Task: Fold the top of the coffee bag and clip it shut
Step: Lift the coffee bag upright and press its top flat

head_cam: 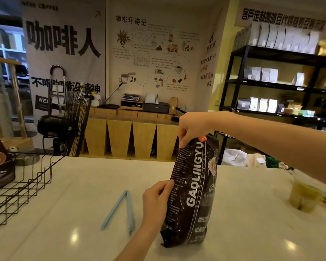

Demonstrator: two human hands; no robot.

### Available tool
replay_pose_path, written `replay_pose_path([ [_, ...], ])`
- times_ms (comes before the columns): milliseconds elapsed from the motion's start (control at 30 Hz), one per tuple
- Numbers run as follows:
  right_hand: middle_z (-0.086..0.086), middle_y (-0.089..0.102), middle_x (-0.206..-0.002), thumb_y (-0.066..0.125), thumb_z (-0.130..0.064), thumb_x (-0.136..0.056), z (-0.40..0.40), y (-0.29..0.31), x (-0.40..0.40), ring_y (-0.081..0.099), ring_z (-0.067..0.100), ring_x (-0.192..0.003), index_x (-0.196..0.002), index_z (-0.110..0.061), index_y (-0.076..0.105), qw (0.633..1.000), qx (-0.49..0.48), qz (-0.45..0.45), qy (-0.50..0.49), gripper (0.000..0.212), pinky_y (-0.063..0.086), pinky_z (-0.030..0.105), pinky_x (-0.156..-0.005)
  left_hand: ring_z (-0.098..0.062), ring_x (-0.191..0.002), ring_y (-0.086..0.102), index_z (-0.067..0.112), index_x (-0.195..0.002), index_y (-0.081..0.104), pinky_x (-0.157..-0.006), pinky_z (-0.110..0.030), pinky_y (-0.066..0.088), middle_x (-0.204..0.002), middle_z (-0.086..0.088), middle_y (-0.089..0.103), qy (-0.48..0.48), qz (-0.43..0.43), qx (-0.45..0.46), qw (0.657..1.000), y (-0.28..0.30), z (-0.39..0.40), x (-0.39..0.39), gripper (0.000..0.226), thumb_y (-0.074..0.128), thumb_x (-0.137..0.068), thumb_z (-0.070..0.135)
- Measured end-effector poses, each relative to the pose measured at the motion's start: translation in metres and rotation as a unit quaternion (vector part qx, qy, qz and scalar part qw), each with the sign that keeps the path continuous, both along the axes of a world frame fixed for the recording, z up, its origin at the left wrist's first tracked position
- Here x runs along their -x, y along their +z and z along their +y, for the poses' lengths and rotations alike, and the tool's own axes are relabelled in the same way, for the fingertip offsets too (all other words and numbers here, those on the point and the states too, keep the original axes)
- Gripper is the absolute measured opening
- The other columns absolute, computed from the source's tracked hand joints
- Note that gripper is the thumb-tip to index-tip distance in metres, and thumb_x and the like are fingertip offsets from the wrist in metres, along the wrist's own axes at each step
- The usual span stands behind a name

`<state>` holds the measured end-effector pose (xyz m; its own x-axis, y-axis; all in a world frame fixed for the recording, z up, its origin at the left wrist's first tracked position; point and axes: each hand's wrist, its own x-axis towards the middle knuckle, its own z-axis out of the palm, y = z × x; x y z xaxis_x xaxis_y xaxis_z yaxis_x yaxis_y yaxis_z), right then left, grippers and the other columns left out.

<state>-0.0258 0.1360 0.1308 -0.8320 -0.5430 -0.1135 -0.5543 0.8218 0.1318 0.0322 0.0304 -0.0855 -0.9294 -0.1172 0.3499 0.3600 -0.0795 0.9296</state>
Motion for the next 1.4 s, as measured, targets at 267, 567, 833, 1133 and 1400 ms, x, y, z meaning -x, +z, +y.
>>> replay_pose_path([
  [267, -0.019, 0.063, -0.062, 0.067, -0.033, -0.079, 0.014, -0.001, 0.008, 0.06, -0.001, -0.061, -0.062, -0.031, 0.066, 0.999, 0.029, -0.026, -0.02, 0.017, 0.045, 0.013, -0.063, -0.004, -0.07, 0.068, 0.039, -0.07, 0.072, -0.061, -0.016, 0.052, -0.076, 0.014, 0.075, -0.014, 0.004, 0.004, 1.0, 0.003, -0.006, -0.004, 0.024, 0.057, -0.085, 0.029],
  [567, -0.02, 0.06, -0.06, 0.067, -0.031, -0.079, 0.011, 0.002, 0.009, 0.059, -0.003, -0.056, -0.056, -0.032, 0.062, 0.998, 0.058, 0.004, -0.004, 0.024, 0.047, 0.011, -0.059, -0.023, -0.075, 0.072, 0.021, -0.077, 0.075, -0.064, -0.028, 0.054, -0.079, -0.004, 0.077, -0.1, -0.142, -0.073, 0.982, -0.016, -0.013, -0.005, 0.035, 0.058, -0.069, 0.05],
  [833, -0.014, 0.063, -0.06, 0.068, -0.031, -0.078, 0.023, 0.002, 0.015, 0.061, 0.001, -0.061, -0.054, -0.031, 0.062, 0.997, 0.061, -0.014, -0.04, 0.025, 0.043, 0.014, -0.06, -0.019, -0.063, 0.07, 0.024, -0.065, 0.074, -0.061, -0.032, 0.056, -0.066, -0.001, 0.075, 0.0, -0.066, -0.02, 0.998, -0.013, -0.006, -0.008, 0.028, 0.057, -0.08, 0.039],
  [1133, -0.013, 0.064, -0.062, 0.068, -0.031, -0.078, 0.022, -0.001, 0.012, 0.061, 0.0, -0.059, -0.058, -0.029, 0.063, 0.995, 0.082, -0.024, -0.045, 0.021, 0.045, 0.013, -0.061, -0.025, -0.067, 0.07, 0.02, -0.074, 0.074, -0.065, -0.039, 0.056, -0.068, -0.004, 0.075, -0.015, 0.0, 0.067, 0.998, -0.017, -0.015, -0.008, 0.031, 0.051, -0.082, 0.041],
  [1400, -0.015, 0.061, -0.065, 0.069, -0.029, -0.078, 0.01, 0.0, 0.005, 0.059, 0.004, -0.064, -0.071, -0.023, 0.068, 0.998, 0.062, -0.004, -0.013, 0.009, 0.046, 0.013, -0.06, 0.005, -0.099, 0.058, 0.061, -0.108, 0.041, -0.079, -0.02, 0.052, -0.109, 0.023, 0.061, -0.102, 0.01, 0.1, 0.99, -0.003, -0.003, -0.02, 0.057, 0.069, -0.059, 0.059],
])
